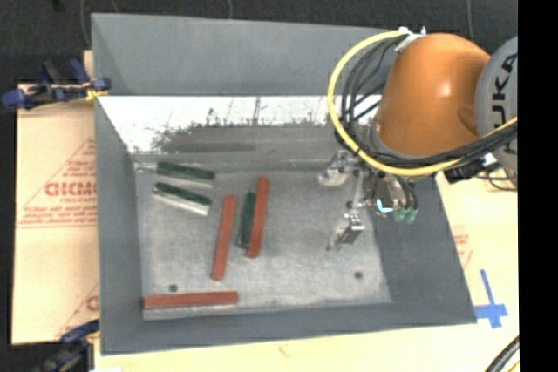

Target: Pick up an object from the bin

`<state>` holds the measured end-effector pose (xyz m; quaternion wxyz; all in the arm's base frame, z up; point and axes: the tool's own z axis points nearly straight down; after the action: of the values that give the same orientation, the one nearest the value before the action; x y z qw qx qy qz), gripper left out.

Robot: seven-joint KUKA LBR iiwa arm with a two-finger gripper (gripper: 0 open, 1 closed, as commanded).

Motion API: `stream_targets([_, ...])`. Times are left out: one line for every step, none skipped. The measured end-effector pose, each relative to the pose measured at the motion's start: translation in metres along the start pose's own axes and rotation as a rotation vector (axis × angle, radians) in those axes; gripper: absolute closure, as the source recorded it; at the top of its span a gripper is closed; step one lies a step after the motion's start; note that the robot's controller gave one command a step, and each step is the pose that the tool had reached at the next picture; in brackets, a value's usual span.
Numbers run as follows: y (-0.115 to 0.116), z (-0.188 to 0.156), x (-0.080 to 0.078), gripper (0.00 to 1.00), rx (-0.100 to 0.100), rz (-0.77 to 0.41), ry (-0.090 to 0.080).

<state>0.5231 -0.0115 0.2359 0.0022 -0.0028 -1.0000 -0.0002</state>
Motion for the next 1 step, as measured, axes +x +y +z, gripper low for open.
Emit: stream_targets([-0.0001, -0.0043, -0.0014, 0.0, 0.0, 0.0, -0.008])
